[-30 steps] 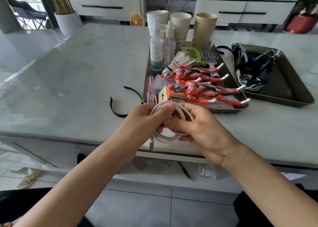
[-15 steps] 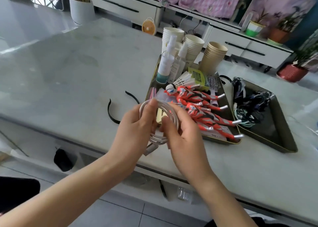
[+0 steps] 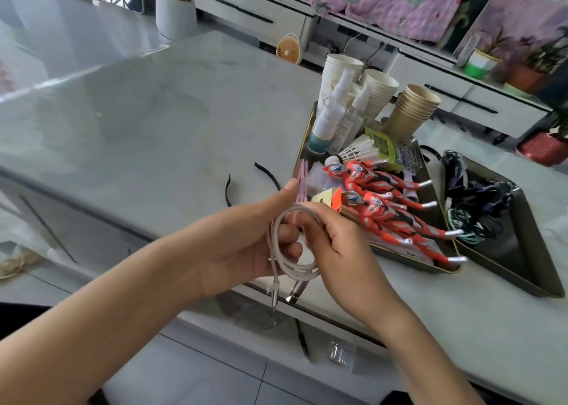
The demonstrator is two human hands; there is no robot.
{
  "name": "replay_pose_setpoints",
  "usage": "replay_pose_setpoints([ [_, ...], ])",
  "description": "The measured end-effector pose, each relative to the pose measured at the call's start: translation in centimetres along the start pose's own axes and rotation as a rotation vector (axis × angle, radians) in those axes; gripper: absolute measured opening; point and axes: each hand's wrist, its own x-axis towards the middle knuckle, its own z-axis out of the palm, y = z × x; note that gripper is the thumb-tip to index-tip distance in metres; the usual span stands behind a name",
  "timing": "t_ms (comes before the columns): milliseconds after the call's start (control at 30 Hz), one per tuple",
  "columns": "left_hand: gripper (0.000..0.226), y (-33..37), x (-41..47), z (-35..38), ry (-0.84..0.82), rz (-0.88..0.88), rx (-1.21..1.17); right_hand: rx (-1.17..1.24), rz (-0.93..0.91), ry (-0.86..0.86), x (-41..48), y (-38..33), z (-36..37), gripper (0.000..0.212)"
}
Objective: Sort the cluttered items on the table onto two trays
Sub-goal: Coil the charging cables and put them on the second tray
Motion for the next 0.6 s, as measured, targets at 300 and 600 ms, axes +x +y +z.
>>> replay_pose_setpoints([
  [300, 0.026, -0.6, -0.9, -1.3, 0.042, -0.017, -0.038, 0.101, 0.106, -0.107, 0.2, -0.3, 0.7, 0.021],
  [600, 0.048, 0.8, -1.2, -2.6, 0.130, 0.077, -0.581, 0.660, 0.357, -0.028, 0.1, -1.2, 0.8, 0.028],
])
